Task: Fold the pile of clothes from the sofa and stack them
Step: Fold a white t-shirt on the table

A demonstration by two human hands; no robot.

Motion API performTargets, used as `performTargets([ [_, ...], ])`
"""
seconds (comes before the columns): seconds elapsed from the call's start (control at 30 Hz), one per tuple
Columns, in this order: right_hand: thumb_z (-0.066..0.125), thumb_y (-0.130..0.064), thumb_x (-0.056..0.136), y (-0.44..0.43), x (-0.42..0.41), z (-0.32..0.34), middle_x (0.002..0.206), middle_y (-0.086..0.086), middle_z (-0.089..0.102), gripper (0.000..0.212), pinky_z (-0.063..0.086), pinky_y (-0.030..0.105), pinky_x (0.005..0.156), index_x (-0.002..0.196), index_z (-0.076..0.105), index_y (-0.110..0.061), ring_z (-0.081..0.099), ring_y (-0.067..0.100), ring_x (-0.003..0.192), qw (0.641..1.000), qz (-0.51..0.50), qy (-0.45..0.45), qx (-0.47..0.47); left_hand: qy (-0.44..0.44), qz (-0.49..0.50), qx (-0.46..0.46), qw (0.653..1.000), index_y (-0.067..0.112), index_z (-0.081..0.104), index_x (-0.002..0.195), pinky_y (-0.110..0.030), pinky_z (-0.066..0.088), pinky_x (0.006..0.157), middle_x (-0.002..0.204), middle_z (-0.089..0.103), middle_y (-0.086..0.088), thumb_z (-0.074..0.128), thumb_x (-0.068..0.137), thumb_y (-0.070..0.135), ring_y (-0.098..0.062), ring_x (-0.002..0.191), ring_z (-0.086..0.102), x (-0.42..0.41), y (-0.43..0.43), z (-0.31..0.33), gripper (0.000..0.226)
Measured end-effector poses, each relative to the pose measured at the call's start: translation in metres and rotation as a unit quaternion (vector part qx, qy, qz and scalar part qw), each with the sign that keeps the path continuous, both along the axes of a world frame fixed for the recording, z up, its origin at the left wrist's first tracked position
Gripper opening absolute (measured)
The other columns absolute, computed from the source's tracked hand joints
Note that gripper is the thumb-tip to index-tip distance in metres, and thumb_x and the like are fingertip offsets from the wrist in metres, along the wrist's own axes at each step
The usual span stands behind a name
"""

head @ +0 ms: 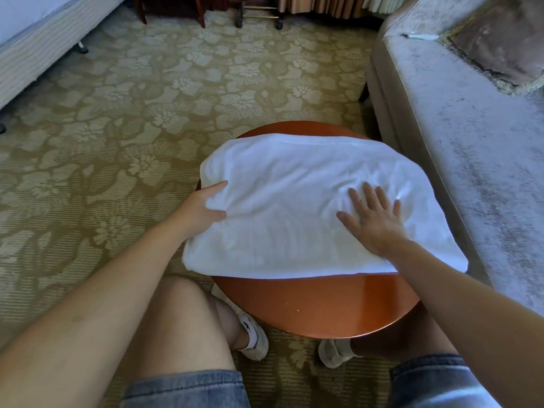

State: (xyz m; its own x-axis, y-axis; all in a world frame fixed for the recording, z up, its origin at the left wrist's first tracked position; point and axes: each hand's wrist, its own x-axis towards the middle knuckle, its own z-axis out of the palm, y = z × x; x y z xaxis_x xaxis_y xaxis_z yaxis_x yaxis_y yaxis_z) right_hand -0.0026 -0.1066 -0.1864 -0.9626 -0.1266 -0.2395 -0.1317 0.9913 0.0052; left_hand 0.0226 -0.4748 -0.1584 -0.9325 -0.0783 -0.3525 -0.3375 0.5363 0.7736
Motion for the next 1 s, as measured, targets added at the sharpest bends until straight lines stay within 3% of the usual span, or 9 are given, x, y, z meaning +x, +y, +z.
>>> performTargets([
  [0.1,0.001,-0.076,0.085,-0.019,0.003,0.001,0.16,-0.002,-0.021,0.079,-0.006,0.054,0.118,0.152,-0.013,-0.036,-0.021,0.023,0.147,1.0,0.002,-0.007,-0.009,-0.015,0.029,0.023,0.999,0.031,0.053,0.137,-0.029,0.036,0.102,0.155,0.03,-0.002,0.066,0.091,0.009,-0.023,0.139,0.034,0.006,-0.016,0.01,0.053],
  [0.2,0.006,-0.075,0.087,-0.043,0.003,0.003,0.16,-0.001,-0.023,0.078,-0.007,0.055,0.118,0.152,-0.014,-0.035,-0.022,0.023,0.147,1.0,0.004,-0.024,-0.016,-0.026,0.081,0.036,0.996,0.03,0.054,0.136,-0.035,0.039,0.105,0.156,0.03,-0.002,0.067,0.09,0.01,-0.024,0.138,0.035,0.011,-0.033,0.025,0.053],
  [0.3,0.014,-0.076,0.088,-0.066,0.003,0.009,0.16,0.0,-0.021,0.081,-0.007,0.056,0.118,0.153,-0.01,-0.034,-0.021,0.025,0.147,0.998,0.025,-0.055,-0.033,-0.025,0.137,0.089,0.986,0.028,0.052,0.138,-0.036,0.045,0.095,0.151,0.04,-0.004,0.066,0.089,0.005,-0.026,0.128,0.049,0.016,-0.04,0.046,0.055],
  [0.43,0.031,-0.067,0.093,-0.077,0.009,0.028,0.163,0.0,0.004,0.074,0.0,0.051,0.118,0.154,0.014,-0.029,0.001,0.024,0.149,0.988,-0.009,-0.009,-0.155,0.012,0.163,0.181,0.97,0.017,0.049,0.139,-0.032,0.048,0.082,0.133,0.056,-0.01,0.058,0.089,-0.004,-0.025,0.111,0.06,0.017,-0.038,0.086,0.055],
  [0.5,0.043,-0.054,0.096,-0.071,0.016,0.037,0.158,0.005,0.023,0.065,0.016,0.045,0.117,0.151,0.029,-0.023,0.02,0.027,0.145,0.974,-0.037,0.062,-0.213,0.016,0.138,0.183,0.973,0.016,0.048,0.141,-0.028,0.048,0.078,0.132,0.057,-0.008,0.057,0.09,-0.004,-0.018,0.103,0.061,0.014,-0.03,0.105,0.055],
  [0.63,0.057,-0.03,0.095,-0.036,0.022,0.055,0.123,0.01,0.058,0.047,0.045,0.034,0.09,0.139,0.05,-0.013,0.058,0.028,0.106,0.908,-0.183,0.053,-0.374,0.003,0.074,0.137,0.988,0.018,0.037,0.148,-0.031,0.045,0.092,0.135,0.05,0.0,0.06,0.091,0.0,-0.018,0.114,0.055,0.005,0.007,0.138,0.063],
  [0.83,0.045,-0.045,0.099,0.022,0.03,0.057,0.096,0.009,0.064,0.037,0.05,0.032,0.069,0.11,0.058,-0.012,0.06,0.021,0.075,0.822,-0.304,-0.05,-0.478,-0.018,-0.003,0.021,1.0,0.026,0.027,0.153,-0.033,0.039,0.103,0.156,0.029,0.0,0.065,0.091,0.012,-0.024,0.136,0.039,-0.02,0.095,0.154,0.074],
  [0.93,0.035,-0.058,0.098,0.039,0.035,0.05,0.096,0.011,0.06,0.048,0.054,0.036,0.079,0.094,0.058,-0.015,0.058,0.023,0.081,0.752,-0.327,-0.115,-0.561,-0.035,-0.052,-0.056,0.996,0.028,0.028,0.152,-0.036,0.04,0.105,0.154,0.028,-0.002,0.071,0.085,0.024,-0.026,0.137,0.035,-0.032,0.15,0.14,0.08],
  [1.0,0.03,-0.061,0.097,0.046,0.035,0.048,0.097,0.011,0.06,0.052,0.054,0.036,0.082,0.105,0.054,-0.015,0.058,0.023,0.082,0.713,-0.327,-0.131,-0.606,-0.033,-0.074,-0.112,0.99,0.028,0.028,0.151,-0.032,0.039,0.104,0.152,0.027,0.0,0.073,0.077,0.033,-0.024,0.136,0.034,-0.038,0.184,0.129,0.086],
])
